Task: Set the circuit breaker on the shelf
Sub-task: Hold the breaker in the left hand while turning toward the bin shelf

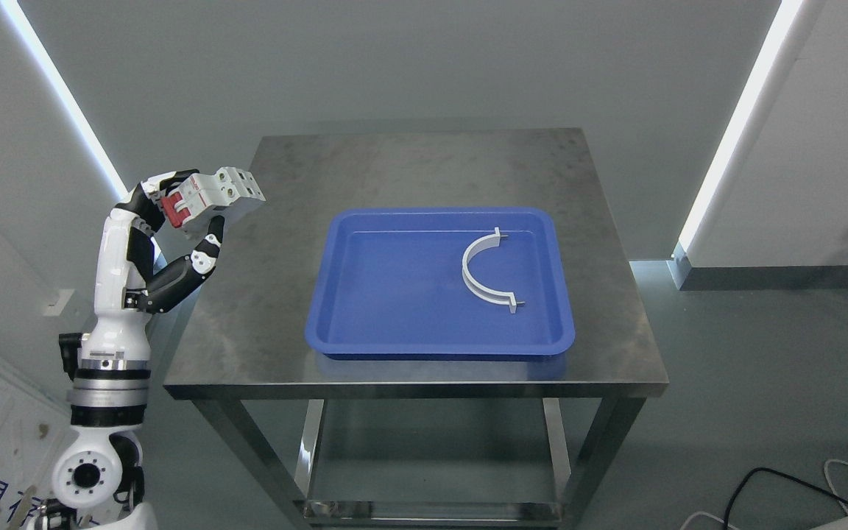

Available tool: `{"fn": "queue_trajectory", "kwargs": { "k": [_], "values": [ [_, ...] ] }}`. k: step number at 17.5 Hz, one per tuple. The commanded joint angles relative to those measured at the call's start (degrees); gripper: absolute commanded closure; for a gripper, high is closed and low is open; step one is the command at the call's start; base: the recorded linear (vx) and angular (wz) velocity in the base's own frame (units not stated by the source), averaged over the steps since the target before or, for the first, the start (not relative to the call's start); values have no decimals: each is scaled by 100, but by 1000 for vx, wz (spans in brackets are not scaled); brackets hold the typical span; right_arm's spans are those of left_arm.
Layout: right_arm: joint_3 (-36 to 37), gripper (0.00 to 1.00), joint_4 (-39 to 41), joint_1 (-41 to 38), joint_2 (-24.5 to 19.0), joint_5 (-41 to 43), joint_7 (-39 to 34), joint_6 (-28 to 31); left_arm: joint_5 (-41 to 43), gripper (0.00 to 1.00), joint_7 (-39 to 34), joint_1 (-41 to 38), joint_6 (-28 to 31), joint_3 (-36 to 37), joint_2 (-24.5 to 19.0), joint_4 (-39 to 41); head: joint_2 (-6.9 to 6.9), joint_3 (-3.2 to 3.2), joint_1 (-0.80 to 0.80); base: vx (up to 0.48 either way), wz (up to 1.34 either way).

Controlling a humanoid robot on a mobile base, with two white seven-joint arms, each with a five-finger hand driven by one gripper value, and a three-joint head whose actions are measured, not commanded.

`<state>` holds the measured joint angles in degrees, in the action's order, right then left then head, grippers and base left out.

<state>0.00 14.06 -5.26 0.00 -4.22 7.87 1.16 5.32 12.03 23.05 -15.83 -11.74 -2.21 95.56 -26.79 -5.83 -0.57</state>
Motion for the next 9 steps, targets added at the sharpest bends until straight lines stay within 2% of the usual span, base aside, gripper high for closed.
{"fn": "queue_trajectory", "kwargs": {
  "k": [1,5,9],
  "values": [
    [-114,0,0,-1,100,0,-5,332,-23,87,36,-326,-25,-136,121,218,0,0,0,-126,138],
    [-114,0,0,-1,100,0,-5,332,-23,87,229,-678,-166,-66,121,218,0,0,0,-147,-120],
    [-114,0,0,-1,100,0,-5,332,-49,87,220,-714,-166,-153,121,218,0,0,0,-241,-270]
  ]
}}
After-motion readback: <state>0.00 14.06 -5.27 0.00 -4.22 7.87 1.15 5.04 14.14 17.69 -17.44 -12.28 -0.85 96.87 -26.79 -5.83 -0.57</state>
